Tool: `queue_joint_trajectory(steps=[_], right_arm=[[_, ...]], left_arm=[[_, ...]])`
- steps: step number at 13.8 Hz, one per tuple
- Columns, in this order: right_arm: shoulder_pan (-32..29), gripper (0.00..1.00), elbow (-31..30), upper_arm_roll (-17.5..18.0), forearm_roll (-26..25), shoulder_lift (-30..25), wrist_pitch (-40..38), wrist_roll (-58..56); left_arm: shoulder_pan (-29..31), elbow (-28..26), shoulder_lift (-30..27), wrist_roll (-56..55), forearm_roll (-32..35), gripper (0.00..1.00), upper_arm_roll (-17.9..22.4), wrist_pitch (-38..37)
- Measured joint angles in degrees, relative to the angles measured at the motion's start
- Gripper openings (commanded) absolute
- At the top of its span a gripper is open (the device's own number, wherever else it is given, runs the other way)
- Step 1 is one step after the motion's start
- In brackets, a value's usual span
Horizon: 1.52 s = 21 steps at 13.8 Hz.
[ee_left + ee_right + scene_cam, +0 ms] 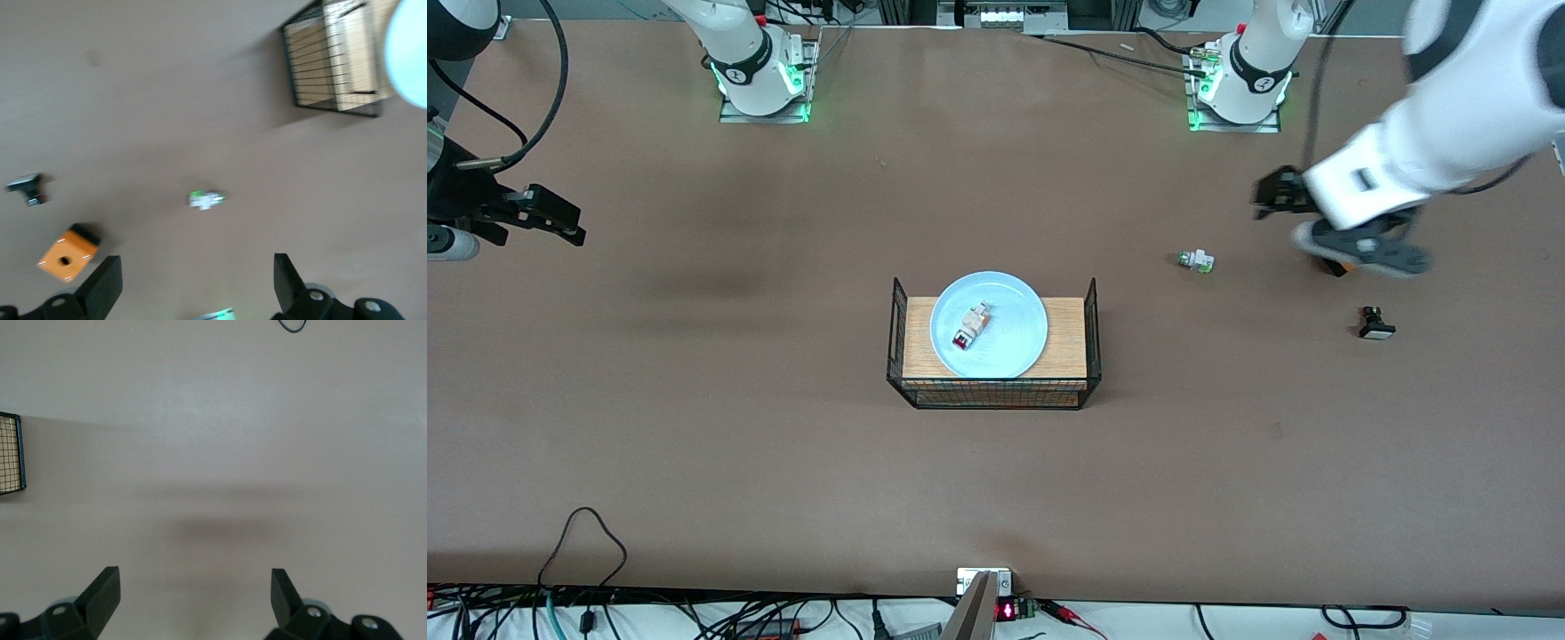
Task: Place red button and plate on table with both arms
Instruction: 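Move the left gripper toward the wire basket holding the plate, then lower the left gripper and grasp the red-capped button on the plate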
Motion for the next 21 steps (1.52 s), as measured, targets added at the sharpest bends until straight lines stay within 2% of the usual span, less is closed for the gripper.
queue_joint_trajectory(steps=[4, 7, 8, 13, 15, 17, 18, 19, 21], right_arm=[[0.0, 1.00, 0.0, 0.0, 0.0, 0.2, 0.0, 0.0], [0.0, 1.00, 0.0, -0.1, 0.0, 0.4, 0.0, 0.0], [0.0, 1.00, 0.0, -0.1, 0.0, 0.5, 0.0, 0.0], [-0.2, 1.00, 0.0, -0.3, 0.0, 0.7, -0.1, 0.0], [-0.2, 1.00, 0.0, -0.4, 0.0, 0.7, -0.1, 0.0], [-0.3, 1.00, 0.0, -0.4, 0.0, 0.7, -0.2, 0.0], [-0.4, 1.00, 0.0, -0.4, 0.0, 0.7, -0.2, 0.0], [-0.4, 1.00, 0.0, -0.4, 0.0, 0.7, -0.2, 0.0], [-0.4, 1.00, 0.0, -0.4, 0.0, 0.7, -0.2, 0.0]], left_arm=[[-12.8, 9.3, 10.6, -19.1, -0.9, 1.00, -0.6, 5.4], [-20.6, 12.9, 18.2, -30.3, -0.9, 1.00, -0.6, 18.4], [-22.3, 13.4, 21.6, -31.9, -0.9, 1.00, -0.5, 25.4], [-24.6, 14.4, 31.1, -32.0, -0.9, 1.00, -0.3, 43.1], [-25.1, 14.9, 32.7, -31.9, -0.8, 1.00, -0.2, 45.5], [-25.7, 15.0, 32.8, -31.7, 3.4, 1.00, -0.2, 45.6], [-26.1, 15.0, 32.8, -31.8, 6.3, 0.96, -0.2, 45.5], [-26.6, 15.0, 32.8, -31.8, 8.3, 0.80, -0.2, 45.4], [-27.6, 14.8, 33.1, -31.8, 9.7, 0.56, -0.2, 45.2]])
